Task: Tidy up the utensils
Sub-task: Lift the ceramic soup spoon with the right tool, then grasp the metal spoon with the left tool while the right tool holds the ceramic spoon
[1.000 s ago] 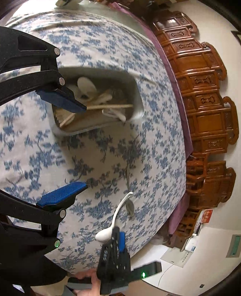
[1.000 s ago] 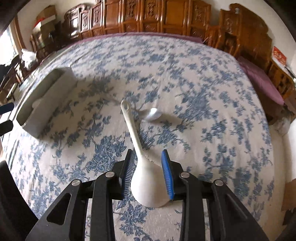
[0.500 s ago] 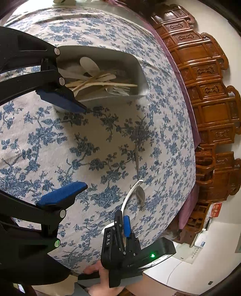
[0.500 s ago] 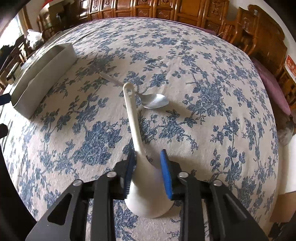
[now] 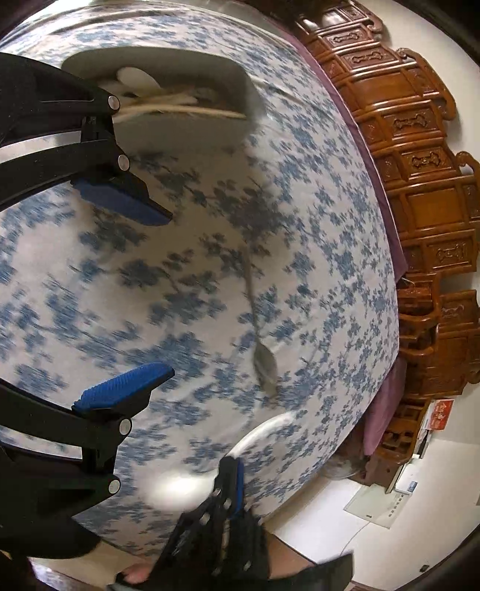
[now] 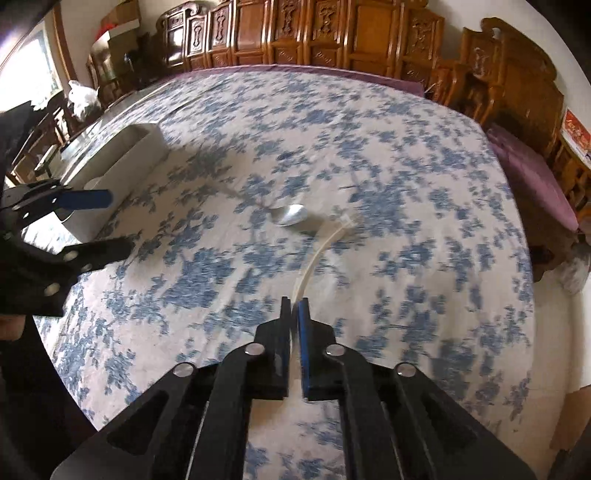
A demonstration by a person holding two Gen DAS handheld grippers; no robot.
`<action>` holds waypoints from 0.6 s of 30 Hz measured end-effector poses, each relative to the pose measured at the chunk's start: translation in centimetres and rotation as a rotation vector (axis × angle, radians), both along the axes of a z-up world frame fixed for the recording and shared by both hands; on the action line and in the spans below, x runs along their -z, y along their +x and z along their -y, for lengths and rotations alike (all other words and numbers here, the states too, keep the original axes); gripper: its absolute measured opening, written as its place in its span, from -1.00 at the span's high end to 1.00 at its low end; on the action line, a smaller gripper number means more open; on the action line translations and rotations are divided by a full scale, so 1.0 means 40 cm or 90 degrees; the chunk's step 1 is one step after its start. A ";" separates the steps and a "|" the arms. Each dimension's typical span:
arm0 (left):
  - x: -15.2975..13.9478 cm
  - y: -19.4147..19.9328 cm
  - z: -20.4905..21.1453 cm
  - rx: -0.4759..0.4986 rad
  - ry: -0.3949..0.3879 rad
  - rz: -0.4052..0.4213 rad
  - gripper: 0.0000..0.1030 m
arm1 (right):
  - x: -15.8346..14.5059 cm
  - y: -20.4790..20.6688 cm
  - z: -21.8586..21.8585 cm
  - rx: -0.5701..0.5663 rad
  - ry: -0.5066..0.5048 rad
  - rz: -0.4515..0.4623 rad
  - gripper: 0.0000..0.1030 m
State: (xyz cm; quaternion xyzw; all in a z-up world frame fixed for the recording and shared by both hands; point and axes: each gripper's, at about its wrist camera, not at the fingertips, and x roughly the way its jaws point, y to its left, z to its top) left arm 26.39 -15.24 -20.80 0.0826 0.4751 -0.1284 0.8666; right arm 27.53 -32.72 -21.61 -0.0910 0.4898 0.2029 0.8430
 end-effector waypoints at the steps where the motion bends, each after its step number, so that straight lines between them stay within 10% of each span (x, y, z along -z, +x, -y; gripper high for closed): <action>1: 0.001 0.016 0.014 0.000 -0.001 -0.001 -0.42 | -0.003 0.001 0.016 0.006 0.001 0.003 0.93; 18: 0.092 0.213 0.255 0.055 0.060 -0.034 -0.23 | 0.036 0.052 0.159 0.061 0.016 0.005 0.94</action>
